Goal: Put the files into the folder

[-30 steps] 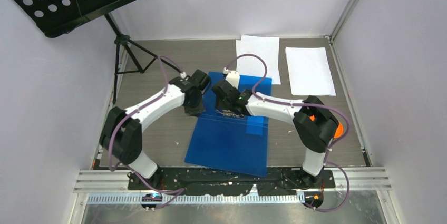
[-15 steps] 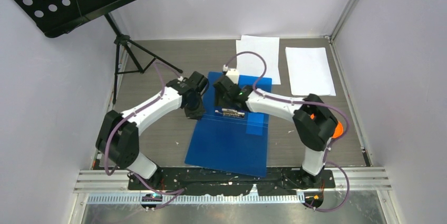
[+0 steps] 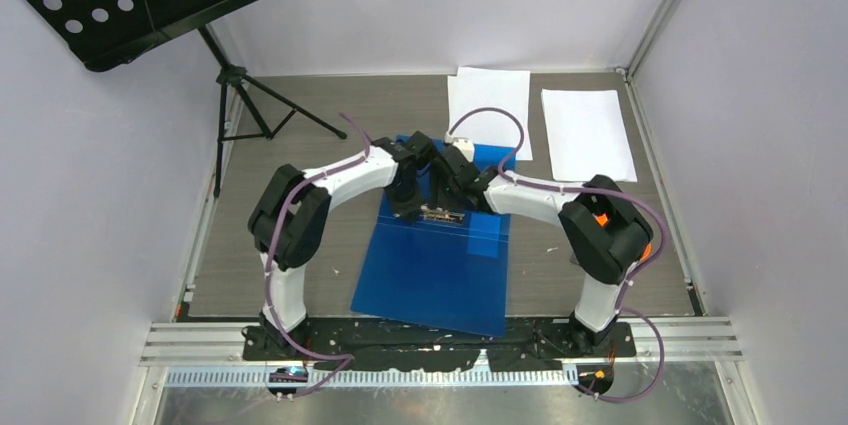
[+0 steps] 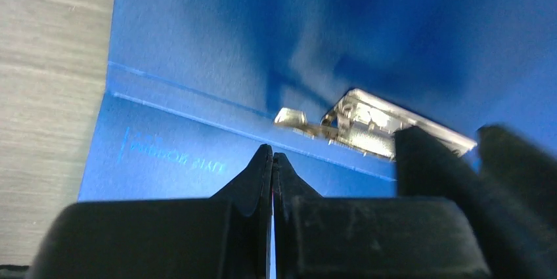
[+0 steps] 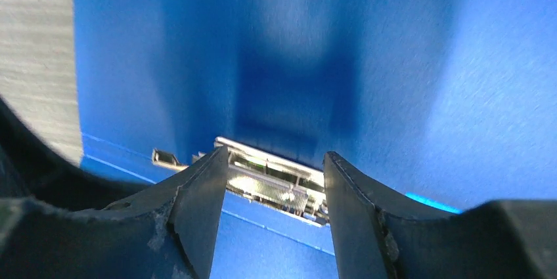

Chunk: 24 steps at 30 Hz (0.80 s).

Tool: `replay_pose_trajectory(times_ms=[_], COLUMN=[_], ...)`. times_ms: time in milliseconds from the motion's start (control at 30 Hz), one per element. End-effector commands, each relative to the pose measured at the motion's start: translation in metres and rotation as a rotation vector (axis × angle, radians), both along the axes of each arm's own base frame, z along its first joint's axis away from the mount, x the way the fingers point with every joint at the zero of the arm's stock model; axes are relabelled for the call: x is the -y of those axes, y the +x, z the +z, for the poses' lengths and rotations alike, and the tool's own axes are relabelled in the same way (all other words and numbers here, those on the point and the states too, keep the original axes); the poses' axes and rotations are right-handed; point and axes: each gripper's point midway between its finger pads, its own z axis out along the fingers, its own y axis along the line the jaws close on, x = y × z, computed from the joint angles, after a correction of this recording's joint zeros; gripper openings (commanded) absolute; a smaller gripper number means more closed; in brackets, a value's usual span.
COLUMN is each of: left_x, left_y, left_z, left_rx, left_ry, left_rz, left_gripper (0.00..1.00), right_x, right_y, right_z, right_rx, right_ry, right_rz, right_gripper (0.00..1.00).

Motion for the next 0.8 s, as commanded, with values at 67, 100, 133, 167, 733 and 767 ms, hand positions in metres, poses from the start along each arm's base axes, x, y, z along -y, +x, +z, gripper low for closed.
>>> replay_pose_trajectory(times_ms=[67,100,133,167,733,767], left_x=[0.005,0.004,0.003,0.003,-0.009,-0.013], left_y=[0.029,0.031,0.034,0.037,0.069,0.071], left_z=[-0.007,-0.009,-0.012,-0.012,-0.009,-0.007], left_rx=[0.004,-0.006,-0.017,-0.017,-0.048,-0.042], left_ry=[0.009,0.016,0.028,0.032,0.042,0.05], left_rz=[0.034,0.031,0.028,0.017,-0.11,-0.108], left_gripper=[0.0,0.0,0.0,0.0,0.0,0.0], right_x=[-0.016,-0.016,-0.017,-0.018,-0.054,-0.056], right_y=[-0.026,-0.028,-0.035,-0.04,-0.06,-0.057], right_z=[0.005,0.006,0.006,0.005,0.007,0.009], right_rx=[-0.013,-0.014,-0.027,-0.035,-0.07,-0.066], right_ry=[0.074,0.087,0.108,0.125,0.177,0.182], right_rz=[0.006,0.0,-0.002,-0.005,0.062,0.065], right_gripper=[0.61,0.61,0.61,0.61,0.62,0.62])
